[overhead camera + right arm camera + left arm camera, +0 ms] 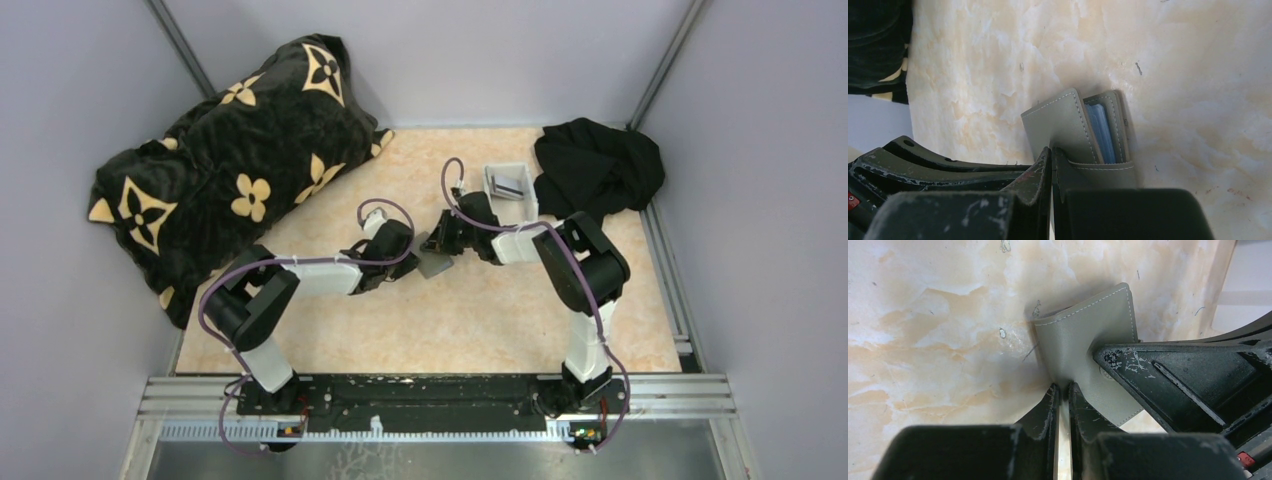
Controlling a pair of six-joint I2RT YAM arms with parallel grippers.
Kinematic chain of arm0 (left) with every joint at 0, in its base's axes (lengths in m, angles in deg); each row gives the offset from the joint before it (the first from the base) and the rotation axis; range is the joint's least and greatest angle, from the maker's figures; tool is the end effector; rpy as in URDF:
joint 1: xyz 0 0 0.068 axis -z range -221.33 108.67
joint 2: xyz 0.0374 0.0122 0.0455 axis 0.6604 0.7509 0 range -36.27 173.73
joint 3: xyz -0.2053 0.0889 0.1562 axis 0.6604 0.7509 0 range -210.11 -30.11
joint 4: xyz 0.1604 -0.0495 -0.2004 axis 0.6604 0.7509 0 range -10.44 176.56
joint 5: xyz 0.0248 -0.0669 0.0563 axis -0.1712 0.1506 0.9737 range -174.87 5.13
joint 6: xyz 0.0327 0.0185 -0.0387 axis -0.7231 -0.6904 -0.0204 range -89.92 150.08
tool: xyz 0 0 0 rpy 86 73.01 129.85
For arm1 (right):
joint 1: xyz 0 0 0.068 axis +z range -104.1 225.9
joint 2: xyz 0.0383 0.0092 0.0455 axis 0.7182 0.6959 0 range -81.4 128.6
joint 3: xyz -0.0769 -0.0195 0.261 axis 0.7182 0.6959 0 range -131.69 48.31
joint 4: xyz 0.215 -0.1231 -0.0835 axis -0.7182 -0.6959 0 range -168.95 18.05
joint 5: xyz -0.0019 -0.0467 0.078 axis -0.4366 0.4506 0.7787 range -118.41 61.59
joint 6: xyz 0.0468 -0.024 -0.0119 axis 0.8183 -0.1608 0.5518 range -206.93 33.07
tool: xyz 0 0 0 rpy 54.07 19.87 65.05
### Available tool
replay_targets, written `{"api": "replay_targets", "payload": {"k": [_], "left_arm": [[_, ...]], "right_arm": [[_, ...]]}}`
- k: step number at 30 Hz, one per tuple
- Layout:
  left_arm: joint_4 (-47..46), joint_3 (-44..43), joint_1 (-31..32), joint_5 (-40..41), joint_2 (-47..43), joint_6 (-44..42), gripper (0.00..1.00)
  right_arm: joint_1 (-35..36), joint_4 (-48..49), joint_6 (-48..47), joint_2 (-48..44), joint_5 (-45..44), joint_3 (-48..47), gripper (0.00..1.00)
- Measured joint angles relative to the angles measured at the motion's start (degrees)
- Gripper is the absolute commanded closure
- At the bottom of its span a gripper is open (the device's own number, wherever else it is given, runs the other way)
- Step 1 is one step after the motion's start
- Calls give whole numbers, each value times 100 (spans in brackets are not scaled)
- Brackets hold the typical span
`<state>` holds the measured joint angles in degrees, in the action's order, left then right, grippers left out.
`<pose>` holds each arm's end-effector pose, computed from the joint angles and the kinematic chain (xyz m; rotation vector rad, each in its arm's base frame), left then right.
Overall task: Put the credit cards into the card holder
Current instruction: Close the card holder at the center of the board.
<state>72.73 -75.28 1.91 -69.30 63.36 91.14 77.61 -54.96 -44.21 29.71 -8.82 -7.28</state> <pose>0.2458 -0.2181 0.1293 -0.5033 2.3796 -0.5396 0.3233 0.2137 0.1248 0.0316 2.4275 1.0379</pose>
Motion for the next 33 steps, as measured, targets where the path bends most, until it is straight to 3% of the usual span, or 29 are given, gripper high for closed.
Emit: {"api": "replay_targets", "payload": {"k": [21, 33], "left_arm": [[125, -114, -76, -170, 57, -142, 100], [-813, -66, -195, -315, 385, -223, 100]], "right_arm": [[7, 1333, 1069, 42, -323, 756, 100], [13, 1899, 1322, 46, -1152, 986, 100]]}}
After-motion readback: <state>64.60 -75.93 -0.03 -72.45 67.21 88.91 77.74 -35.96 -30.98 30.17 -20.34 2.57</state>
